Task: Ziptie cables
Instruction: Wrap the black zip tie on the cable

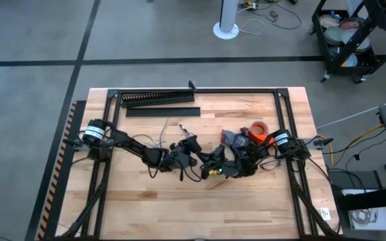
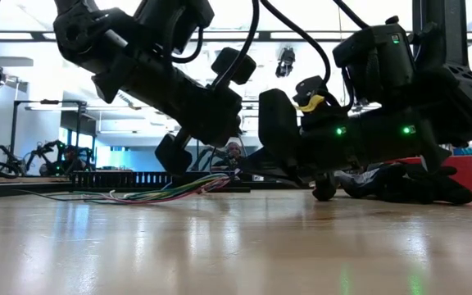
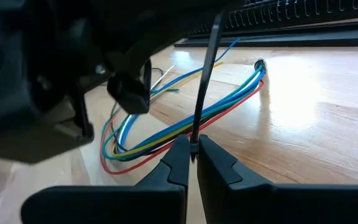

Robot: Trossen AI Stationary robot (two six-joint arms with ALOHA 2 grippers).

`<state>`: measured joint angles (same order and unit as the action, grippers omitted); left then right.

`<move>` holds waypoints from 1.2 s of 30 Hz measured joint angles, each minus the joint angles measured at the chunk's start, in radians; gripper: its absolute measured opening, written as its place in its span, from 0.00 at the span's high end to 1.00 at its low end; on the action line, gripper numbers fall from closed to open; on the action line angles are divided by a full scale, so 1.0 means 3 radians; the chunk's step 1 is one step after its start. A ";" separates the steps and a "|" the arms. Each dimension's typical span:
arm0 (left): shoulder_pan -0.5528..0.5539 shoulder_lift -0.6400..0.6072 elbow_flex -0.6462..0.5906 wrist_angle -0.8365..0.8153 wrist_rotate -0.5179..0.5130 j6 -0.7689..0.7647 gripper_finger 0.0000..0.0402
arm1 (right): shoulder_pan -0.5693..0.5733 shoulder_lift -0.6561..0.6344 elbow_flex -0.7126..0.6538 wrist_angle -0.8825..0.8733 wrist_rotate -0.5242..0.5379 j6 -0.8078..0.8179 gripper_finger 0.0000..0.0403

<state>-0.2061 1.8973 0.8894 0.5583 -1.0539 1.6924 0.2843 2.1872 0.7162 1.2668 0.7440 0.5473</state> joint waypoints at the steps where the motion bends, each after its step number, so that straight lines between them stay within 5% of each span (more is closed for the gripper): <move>1: 0.0006 0.0000 0.0000 0.0000 -0.0005 0.0000 1.00 | 0.0003 0.0001 0.0000 -0.0005 -0.0009 -0.0047 1.00; 18: -0.0097 -0.0057 -0.0087 0.0003 -0.0080 -0.0038 1.00 | 0.0133 0.0010 -0.0005 -0.0059 0.0225 -0.1640 1.00; 36: -0.0083 0.0008 -0.0095 0.0004 -0.0031 0.0034 1.00 | 0.0137 0.0008 0.0064 -0.0108 0.0228 -0.1985 1.00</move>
<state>-0.2310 1.8996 0.8608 0.5593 -1.0633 1.7026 0.3252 2.1895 0.7354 1.2345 0.8124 -0.0483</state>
